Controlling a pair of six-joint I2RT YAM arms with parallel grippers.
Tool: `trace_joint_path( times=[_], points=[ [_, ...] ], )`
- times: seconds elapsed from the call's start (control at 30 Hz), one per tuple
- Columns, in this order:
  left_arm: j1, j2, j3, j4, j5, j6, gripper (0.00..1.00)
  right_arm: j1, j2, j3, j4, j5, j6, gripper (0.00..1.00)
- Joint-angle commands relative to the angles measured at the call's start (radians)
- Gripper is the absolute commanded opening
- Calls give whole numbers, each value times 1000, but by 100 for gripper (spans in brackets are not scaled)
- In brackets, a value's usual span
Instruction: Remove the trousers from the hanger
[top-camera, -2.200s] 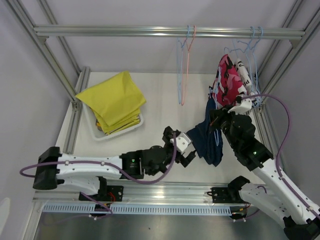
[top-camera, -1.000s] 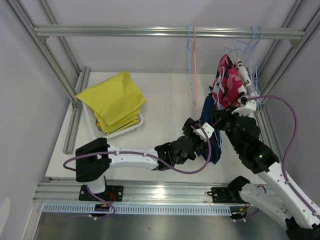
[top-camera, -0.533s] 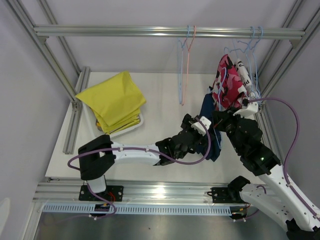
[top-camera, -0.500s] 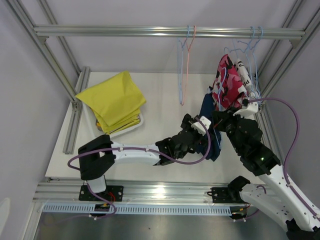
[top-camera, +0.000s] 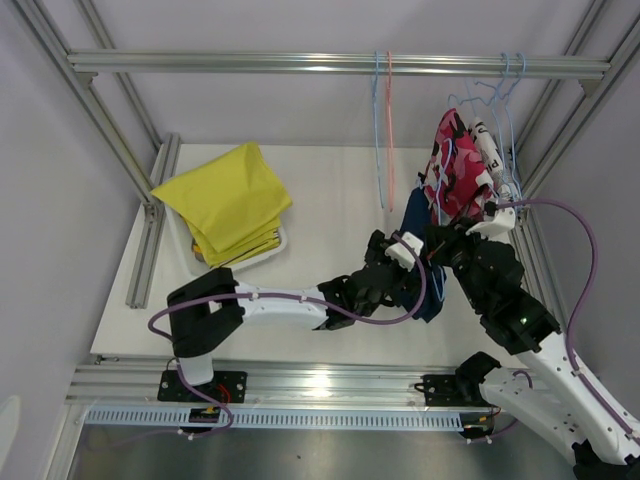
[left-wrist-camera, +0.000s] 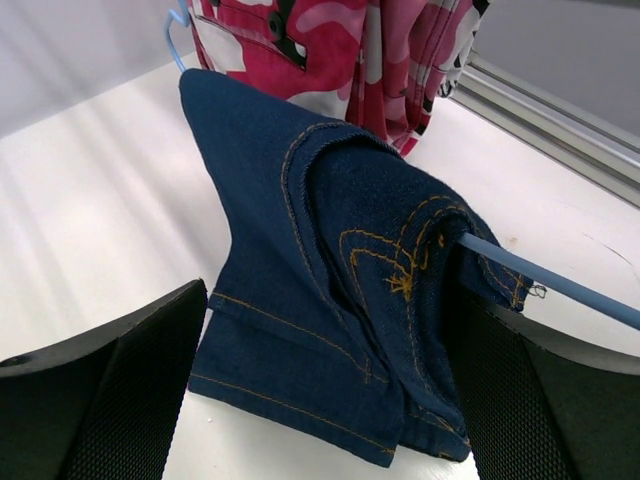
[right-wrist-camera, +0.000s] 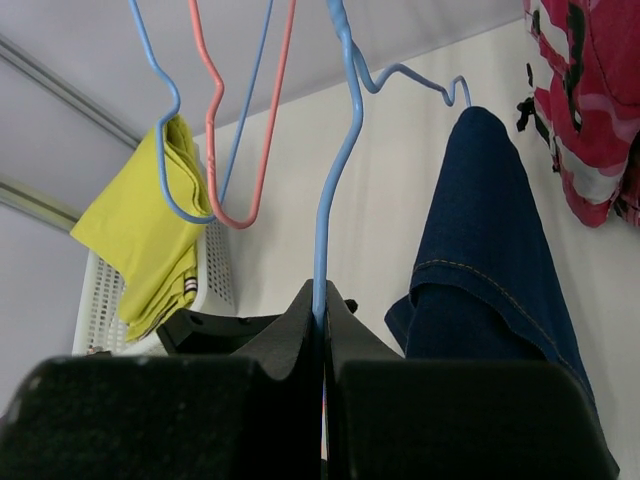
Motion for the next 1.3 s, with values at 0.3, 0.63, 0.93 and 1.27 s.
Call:
trace_joint_path(
  times=[0.3, 0.63, 0.93, 1.27],
  points=[
    [19, 39, 69, 35, 27, -51, 85, 5, -96, 46, 42, -14, 15, 0],
    [31, 28, 80, 26, 57, -33, 49, 5, -147, 95, -45, -50, 51, 0],
    [32, 65, 155, -11, 103, -30, 9, 5, -177, 103, -73, -60, 53, 0],
    [31, 0, 149, -72, 169, -23, 1, 5, -180, 81, -85, -25, 15, 0]
  ],
)
